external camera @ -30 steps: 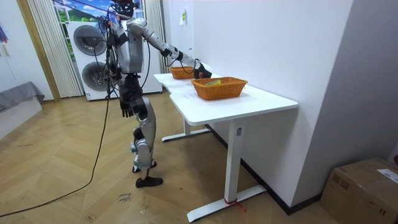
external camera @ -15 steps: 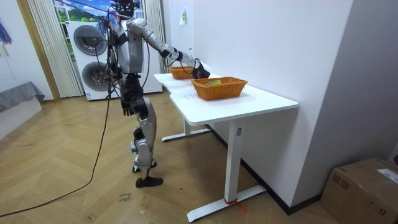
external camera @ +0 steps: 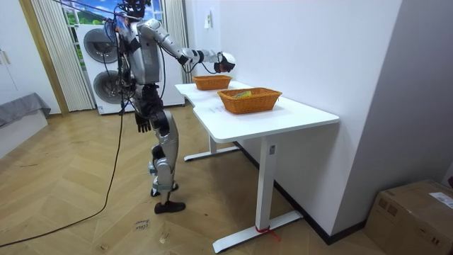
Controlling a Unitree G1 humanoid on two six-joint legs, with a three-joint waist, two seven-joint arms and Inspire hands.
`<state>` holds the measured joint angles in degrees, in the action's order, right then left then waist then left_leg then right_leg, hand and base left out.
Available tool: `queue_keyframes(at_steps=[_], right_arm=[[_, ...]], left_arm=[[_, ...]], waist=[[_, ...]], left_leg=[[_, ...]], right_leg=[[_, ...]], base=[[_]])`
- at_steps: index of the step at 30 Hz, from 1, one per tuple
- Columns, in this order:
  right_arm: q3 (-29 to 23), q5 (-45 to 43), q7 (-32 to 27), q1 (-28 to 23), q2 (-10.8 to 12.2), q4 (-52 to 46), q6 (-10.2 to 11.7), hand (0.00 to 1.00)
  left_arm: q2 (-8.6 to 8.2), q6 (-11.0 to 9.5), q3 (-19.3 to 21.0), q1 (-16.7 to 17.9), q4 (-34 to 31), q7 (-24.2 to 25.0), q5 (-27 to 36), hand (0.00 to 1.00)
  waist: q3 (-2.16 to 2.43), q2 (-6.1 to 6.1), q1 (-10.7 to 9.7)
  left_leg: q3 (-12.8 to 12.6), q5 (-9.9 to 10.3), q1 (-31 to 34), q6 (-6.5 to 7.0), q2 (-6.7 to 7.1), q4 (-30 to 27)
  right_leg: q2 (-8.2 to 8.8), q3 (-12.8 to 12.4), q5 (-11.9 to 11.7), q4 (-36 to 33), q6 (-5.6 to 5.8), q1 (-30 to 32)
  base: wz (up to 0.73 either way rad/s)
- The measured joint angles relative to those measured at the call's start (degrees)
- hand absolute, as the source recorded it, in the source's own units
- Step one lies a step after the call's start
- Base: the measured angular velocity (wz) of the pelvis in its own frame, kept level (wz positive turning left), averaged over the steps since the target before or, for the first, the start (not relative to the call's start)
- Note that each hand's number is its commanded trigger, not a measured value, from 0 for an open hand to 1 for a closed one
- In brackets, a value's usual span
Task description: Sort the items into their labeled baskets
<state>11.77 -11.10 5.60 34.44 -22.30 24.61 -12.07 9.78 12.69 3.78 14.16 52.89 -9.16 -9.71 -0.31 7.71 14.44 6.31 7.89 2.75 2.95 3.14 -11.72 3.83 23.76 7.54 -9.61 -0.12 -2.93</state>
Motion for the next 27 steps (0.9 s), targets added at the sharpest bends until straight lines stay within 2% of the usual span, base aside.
queue_keyframes(at_steps=[5, 12, 16, 20, 23, 25, 27], right_arm=[[0.7, -0.5, 1.0, 0.0, 0.2, -3.5, -0.3, 1.00], [1.2, -0.5, 0.9, 0.0, 0.2, -5.3, -0.5, 1.00], [3.1, -2.5, 0.7, 0.0, 0.6, -5.4, -0.5, 1.00], [3.2, -4.0, 0.8, 0.0, 0.9, -5.3, -0.9, 1.00], [3.7, -4.1, 0.8, 0.0, 1.1, -5.3, -1.9, 1.00], [5.3, -4.9, 0.9, 0.1, 1.5, -5.2, -2.6, 1.00], [6.1, -5.0, 1.0, 0.1, 1.9, -5.2, -3.0, 1.00]], left_arm=[[-0.06, 0.1, 0.0, 0.7, 0.0, 0.6, -1.3, 0.00], [0.25, 0.6, 0.0, 0.7, 0.0, 0.7, -2.4, 0.00], [0.35, 0.8, -0.1, 1.2, -0.8, 0.1, -2.4, 0.00], [0.35, 0.9, 0.0, 1.2, -1.3, 0.1, -2.4, 0.00], [0.45, 1.3, -0.1, 1.3, -1.4, 0.1, -2.6, 0.00], [0.50, 2.2, -0.3, 1.6, -2.6, 0.2, -2.6, 0.00], [0.49, 2.4, -0.6, 1.7, -3.4, 0.4, -2.7, 0.00]], waist=[[-0.21, -0.36, 0.4], [0.35, 0.62, 2.1], [0.17, 1.11, 2.1], [0.01, 1.47, 3.4], [-0.32, 1.87, 4.4], [-0.66, 2.29, 4.8], [-0.74, 2.45, 4.9]], left_leg=[[0.1, 0.1, -0.5, -0.04, 0.23, 0.0], [0.4, -0.3, -0.5, 0.21, 0.58, 0.0], [1.4, -0.3, -0.4, 0.20, 0.73, -0.1], [1.8, -0.2, -0.4, 0.11, 0.81, 0.0], [1.9, -0.2, -0.4, 0.08, 0.76, 0.1], [1.9, -0.1, -0.3, 0.08, 0.72, 0.1], [1.9, -0.1, -0.2, 0.13, 0.75, 0.1]], right_leg=[[0.06, -0.5, 0.1, 0.1, 0.02, -0.4], [0.26, -0.2, 0.4, 0.0, 0.23, -0.4], [0.24, 0.0, 0.7, 0.1, 0.44, -0.9], [0.24, 0.2, 0.9, 0.0, 0.46, -1.0], [0.24, 0.3, 1.0, 0.0, 0.47, -1.0], [0.23, 0.3, 1.0, 0.0, 0.47, -1.0], [0.27, 0.3, 1.0, 0.0, 0.50, -0.9]], base=[[0.00], [0.02], [0.15], [0.05], [0.01], [0.00], [0.00]])
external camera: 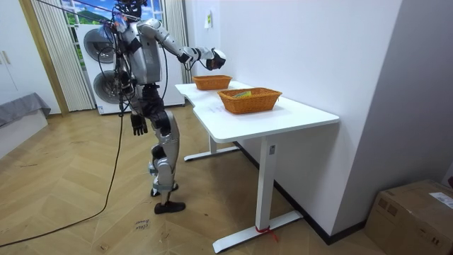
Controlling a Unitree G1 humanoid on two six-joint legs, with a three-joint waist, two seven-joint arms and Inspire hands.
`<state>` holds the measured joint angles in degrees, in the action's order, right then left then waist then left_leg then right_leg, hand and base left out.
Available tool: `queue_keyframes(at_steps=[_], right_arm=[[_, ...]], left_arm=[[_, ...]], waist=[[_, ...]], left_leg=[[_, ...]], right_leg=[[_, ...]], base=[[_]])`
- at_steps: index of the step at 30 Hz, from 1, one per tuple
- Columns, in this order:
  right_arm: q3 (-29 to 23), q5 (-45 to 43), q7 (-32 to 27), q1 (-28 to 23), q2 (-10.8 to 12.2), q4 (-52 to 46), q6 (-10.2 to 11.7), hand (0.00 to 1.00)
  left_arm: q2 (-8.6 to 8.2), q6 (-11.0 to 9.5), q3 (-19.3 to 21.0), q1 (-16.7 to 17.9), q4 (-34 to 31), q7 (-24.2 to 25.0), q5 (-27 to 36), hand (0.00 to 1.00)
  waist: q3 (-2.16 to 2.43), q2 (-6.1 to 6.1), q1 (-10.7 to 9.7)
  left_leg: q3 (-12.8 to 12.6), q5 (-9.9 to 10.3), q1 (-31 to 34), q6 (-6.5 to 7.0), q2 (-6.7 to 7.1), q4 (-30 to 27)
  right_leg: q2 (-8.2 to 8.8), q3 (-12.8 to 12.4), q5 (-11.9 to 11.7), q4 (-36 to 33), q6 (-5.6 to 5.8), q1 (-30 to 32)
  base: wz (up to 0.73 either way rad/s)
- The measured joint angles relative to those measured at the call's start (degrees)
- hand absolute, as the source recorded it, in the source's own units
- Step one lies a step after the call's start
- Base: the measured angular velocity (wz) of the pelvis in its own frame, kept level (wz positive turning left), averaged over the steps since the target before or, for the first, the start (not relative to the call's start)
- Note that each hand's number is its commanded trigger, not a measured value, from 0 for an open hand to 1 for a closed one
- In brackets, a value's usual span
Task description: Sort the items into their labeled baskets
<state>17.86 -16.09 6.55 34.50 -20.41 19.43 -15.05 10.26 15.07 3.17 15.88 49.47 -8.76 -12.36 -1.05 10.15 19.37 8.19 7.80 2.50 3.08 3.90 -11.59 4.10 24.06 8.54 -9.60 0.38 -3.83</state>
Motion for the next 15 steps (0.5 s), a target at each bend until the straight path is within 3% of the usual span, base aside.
queue_keyframes(at_steps=[4, 15], right_arm=[[1.1, -0.1, 0.3, 0.0, 0.5, 0.0, -0.1, 1.00], [1.1, -0.1, 1.9, 0.1, 0.7, 0.0, -0.1, 1.00]], left_arm=[[-0.01, 0.0, 0.0, -0.1, -0.7, 0.4, -0.9, 0.00], [-0.07, 0.4, 0.0, 0.0, -1.2, 0.6, -1.1, 0.00]], waist=[[0.02, 0.46, 1.4], [-0.20, 1.19, 2.3]], left_leg=[[-0.1, 0.1, -0.2, 0.06, 0.03, 0.0], [0.0, 0.4, -0.2, 0.03, -0.01, 0.0]], right_leg=[[0.02, -0.1, 0.0, -0.1, 0.06, 0.0], [-0.05, -0.3, 0.0, -0.1, 0.06, -0.1]], base=[[-0.02], [0.01]])
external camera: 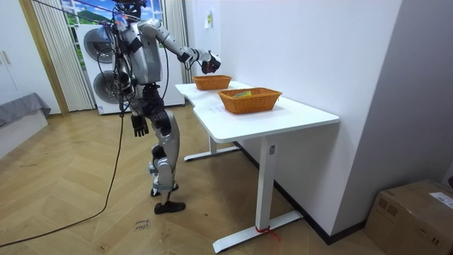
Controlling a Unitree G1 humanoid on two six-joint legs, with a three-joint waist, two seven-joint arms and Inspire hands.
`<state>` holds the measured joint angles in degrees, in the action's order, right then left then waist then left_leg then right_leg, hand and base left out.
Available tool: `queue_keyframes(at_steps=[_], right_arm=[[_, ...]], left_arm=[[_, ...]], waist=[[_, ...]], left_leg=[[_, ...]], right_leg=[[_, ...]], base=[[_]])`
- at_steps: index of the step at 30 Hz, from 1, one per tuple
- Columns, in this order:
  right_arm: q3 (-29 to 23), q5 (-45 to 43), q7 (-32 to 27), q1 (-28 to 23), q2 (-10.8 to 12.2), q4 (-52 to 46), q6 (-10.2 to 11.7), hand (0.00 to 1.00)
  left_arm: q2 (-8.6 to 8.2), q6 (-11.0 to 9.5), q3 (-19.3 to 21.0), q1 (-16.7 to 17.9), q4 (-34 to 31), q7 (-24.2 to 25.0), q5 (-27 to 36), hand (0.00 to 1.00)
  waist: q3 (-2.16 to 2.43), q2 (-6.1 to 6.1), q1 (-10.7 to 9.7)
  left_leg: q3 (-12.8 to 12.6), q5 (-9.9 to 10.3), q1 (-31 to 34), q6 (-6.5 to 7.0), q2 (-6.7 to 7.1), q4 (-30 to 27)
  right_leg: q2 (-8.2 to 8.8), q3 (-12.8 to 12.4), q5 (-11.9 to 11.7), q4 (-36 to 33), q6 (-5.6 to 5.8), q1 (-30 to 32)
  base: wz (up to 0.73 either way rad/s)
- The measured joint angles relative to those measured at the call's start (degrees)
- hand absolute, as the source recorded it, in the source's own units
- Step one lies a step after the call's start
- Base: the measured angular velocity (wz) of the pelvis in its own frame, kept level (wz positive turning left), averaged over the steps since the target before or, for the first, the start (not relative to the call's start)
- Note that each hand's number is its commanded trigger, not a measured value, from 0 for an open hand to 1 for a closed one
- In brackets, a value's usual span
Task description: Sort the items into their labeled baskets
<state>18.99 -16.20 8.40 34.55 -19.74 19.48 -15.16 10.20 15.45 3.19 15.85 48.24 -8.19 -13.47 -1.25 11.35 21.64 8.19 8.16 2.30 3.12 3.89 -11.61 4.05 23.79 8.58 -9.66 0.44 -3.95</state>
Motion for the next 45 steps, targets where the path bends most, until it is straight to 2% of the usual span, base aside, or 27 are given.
queue_keyframes(at_steps=[2, 4, 9, 11, 14, 15, 32, 45], right_arm=[[0.0, 0.0, 0.5, 0.0, 0.0, 0.0, -0.3, 1.00], [0.0, 0.0, 0.5, 0.0, 0.0, 0.0, -1.0, 1.00], [0.0, -0.1, 0.5, 0.0, 0.0, 0.0, -1.1, 1.00], [0.0, -0.1, 0.5, 0.0, 0.0, 0.0, -1.1, 0.91], [0.1, 0.0, 0.5, 0.0, 0.0, 0.4, -1.1, 0.33], [0.1, 0.0, 0.5, 0.0, 0.0, 0.6, -1.1, 0.00], [0.1, 0.1, 1.1, 0.0, 0.0, 0.7, -1.2, 0.00], [0.1, 0.0, 1.1, 0.0, 0.0, 0.7, -1.2, 0.00]], left_arm=[[-0.01, 0.6, 0.0, 0.0, 0.0, 0.1, -0.3, 0.00], [-0.06, 0.6, 0.0, 0.0, 0.0, 0.2, -0.9, 0.00], [-0.09, 0.7, 0.0, 0.0, 0.0, 0.5, -1.2, 0.00], [-0.08, 0.6, 0.0, 0.0, 0.0, 0.5, -1.2, 0.00], [-0.08, 0.6, 0.0, -0.1, 0.0, 0.5, -1.2, 0.00], [-0.08, 0.6, 0.0, -0.1, 0.0, 0.5, -1.2, 0.00], [-0.06, 0.7, 0.1, 0.0, -0.4, 0.9, -1.3, 0.00], [-0.06, 0.8, 0.2, 0.0, -0.5, 1.6, -1.3, 0.00]], waist=[[0.00, 0.00, 0.2], [0.01, 0.02, 0.6], [0.03, 0.07, 0.9], [0.00, 0.11, 1.1], [-0.05, 0.21, 1.2], [-0.06, 0.23, 1.2], [-0.08, 0.22, 2.2], [-0.08, 0.20, 2.0]], left_leg=[[0.0, 0.0, 0.0, -0.01, -0.01, 0.0], [0.0, 0.0, 0.0, -0.01, -0.01, 0.0], [0.0, 0.0, 0.0, 0.00, -0.02, 0.0], [0.0, 0.0, 0.0, 0.00, -0.03, 0.0], [0.0, 0.0, 0.0, 0.00, -0.05, 0.0], [0.0, 0.0, 0.0, 0.00, -0.05, 0.0], [-0.1, 0.0, 0.0, 0.00, -0.05, 0.0], [0.0, 0.0, 0.0, -0.01, -0.04, 0.0]], right_leg=[[-0.02, -0.1, 0.0, 0.0, 0.00, 0.0], [-0.03, -0.2, 0.0, 0.0, 0.00, 0.1], [-0.03, -0.2, 0.0, 0.0, 0.00, 0.1], [-0.03, -0.2, 0.0, 0.0, 0.00, 0.1], [-0.04, -0.2, 0.0, 0.0, 0.00, 0.0], [-0.04, -0.2, 0.0, 0.0, 0.00, 0.1], [-0.06, -0.3, 0.0, 0.0, -0.01, 0.1], [-0.07, -0.3, 0.0, 0.0, -0.01, 0.0]], base=[[0.00], [0.00], [0.00], [0.00], [0.00], [0.00], [0.00], [0.00]])
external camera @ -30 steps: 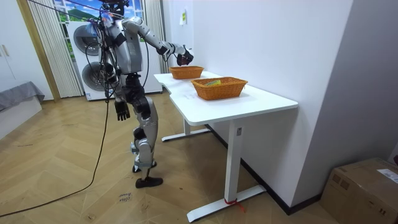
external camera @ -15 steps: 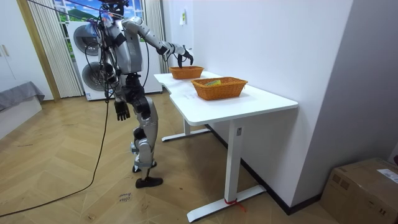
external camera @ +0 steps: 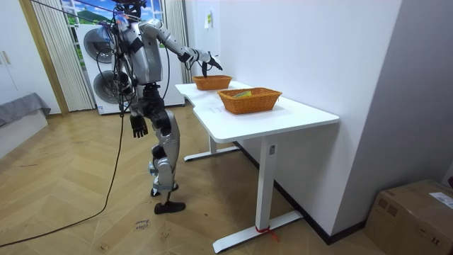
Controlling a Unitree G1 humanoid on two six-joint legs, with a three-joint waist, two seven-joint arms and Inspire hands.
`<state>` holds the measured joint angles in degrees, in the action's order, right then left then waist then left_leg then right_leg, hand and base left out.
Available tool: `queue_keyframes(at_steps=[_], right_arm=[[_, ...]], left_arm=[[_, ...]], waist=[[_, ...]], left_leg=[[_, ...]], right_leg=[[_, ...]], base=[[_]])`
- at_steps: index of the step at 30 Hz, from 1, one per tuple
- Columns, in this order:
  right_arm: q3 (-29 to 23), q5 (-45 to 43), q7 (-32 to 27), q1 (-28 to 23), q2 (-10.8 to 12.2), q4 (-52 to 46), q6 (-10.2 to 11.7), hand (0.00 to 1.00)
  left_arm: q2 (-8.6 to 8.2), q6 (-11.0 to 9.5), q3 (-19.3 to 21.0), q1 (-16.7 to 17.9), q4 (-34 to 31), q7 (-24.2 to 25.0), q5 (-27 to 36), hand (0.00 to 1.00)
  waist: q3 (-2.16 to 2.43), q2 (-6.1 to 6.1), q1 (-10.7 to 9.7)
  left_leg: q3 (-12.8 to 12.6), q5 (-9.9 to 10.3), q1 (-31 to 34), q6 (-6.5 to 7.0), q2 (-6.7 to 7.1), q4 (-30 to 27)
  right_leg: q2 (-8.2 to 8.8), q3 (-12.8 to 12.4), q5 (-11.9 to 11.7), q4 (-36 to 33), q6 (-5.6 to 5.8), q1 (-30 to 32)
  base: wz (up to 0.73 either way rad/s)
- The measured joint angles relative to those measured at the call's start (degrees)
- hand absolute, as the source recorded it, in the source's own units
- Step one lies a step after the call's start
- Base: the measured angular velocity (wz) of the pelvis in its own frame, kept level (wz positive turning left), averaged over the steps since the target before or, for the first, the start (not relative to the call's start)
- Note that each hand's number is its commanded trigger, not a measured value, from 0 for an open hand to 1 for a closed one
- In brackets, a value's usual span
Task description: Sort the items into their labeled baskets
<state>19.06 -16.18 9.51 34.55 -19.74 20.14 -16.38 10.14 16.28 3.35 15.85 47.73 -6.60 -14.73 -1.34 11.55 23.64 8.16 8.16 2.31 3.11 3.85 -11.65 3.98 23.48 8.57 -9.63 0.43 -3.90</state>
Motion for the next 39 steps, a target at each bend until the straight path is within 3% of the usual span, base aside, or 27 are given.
queue_keyframes(at_steps=[11, 15, 18, 22, 25, 30, 34, 39], right_arm=[[-0.1, -0.3, 0.0, 0.0, 0.0, -0.1, 0.1, 0.00], [-0.8, -0.3, -0.1, 0.0, -0.1, -0.4, 0.5, 0.00], [-3.7, -0.3, -0.1, 0.0, -0.1, -1.7, 1.0, 0.00], [-7.0, -0.2, -1.7, 0.0, -0.6, -5.4, 2.2, 0.00], [-8.0, 0.7, -4.5, 0.0, -2.2, -8.2, 3.5, 0.00], [-12.4, 1.1, -5.4, 0.0, -3.7, -12.5, 3.9, 0.00], [-14.8, 2.2, -6.0, 0.0, -7.4, -14.3, 4.5, 0.00], [-18.2, 2.7, -7.0, -0.2, -7.7, -16.2, 5.0, 0.00]], left_arm=[[0.19, 0.2, 1.0, -0.5, 0.2, 0.0, 0.1, 0.00], [0.38, -0.3, 1.0, -0.9, 1.4, 0.0, 0.1, 0.00], [0.38, -0.5, 1.0, -1.4, 1.8, 0.6, 0.1, 0.00], [0.41, -1.3, 1.1, -0.8, 1.6, 0.9, 0.1, 0.00], [0.61, -1.9, 1.4, -1.4, 1.6, 0.9, 0.4, 0.00], [0.37, -3.2, 3.9, -2.0, 1.7, 2.4, 0.2, 0.00], [0.37, -3.7, 4.6, -2.2, 1.7, 3.3, 0.6, 0.00], [0.37, -4.8, 5.4, -2.9, 1.7, 3.2, 0.9, 0.00]], waist=[[0.04, -0.17, -1.5], [-0.02, -0.72, -3.6], [0.24, -1.41, -5.2], [1.27, -2.88, -7.7], [1.27, -3.27, -9.3], [1.48, -2.94, -11.6], [1.56, -2.82, -13.7], [1.46, -3.09, -16.2]], left_leg=[[-0.1, 0.0, -0.6, 0.01, 0.00, -0.1], [-0.1, 0.1, -1.1, 0.06, 0.00, 0.0], [-0.4, 0.1, -1.2, 0.08, 0.00, -0.1], [-1.2, 0.1, -2.4, 0.18, -0.11, 0.2], [-1.5, 0.1, -3.1, 0.18, -0.23, 0.4], [-3.1, 0.3, -3.7, 0.26, -0.48, 0.7], [-3.5, 0.8, -3.7, 0.53, -0.40, 0.4], [-4.3, 0.8, -4.0, 0.62, -0.50, 0.4]], right_leg=[[0.05, 0.1, 0.0, 0.0, 0.00, -0.3], [0.06, -0.1, 0.0, 0.0, 0.02, -1.1], [0.11, -0.2, 0.0, -0.1, 0.01, -1.1], [0.12, -1.3, 0.0, -0.2, 0.03, -1.6], [0.01, -1.7, 0.0, -0.2, 0.04, -2.1], [-0.12, -3.2, 0.0, -0.2, 0.01, -2.1], [-0.07, -4.6, -0.1, -0.7, 0.14, -1.7], [-0.13, -5.8, -0.1, -1.1, 0.19, -1.3]], base=[[0.00], [-0.01], [-0.03], [-0.13], [-0.06], [-0.14], [-0.11], [-0.09]])
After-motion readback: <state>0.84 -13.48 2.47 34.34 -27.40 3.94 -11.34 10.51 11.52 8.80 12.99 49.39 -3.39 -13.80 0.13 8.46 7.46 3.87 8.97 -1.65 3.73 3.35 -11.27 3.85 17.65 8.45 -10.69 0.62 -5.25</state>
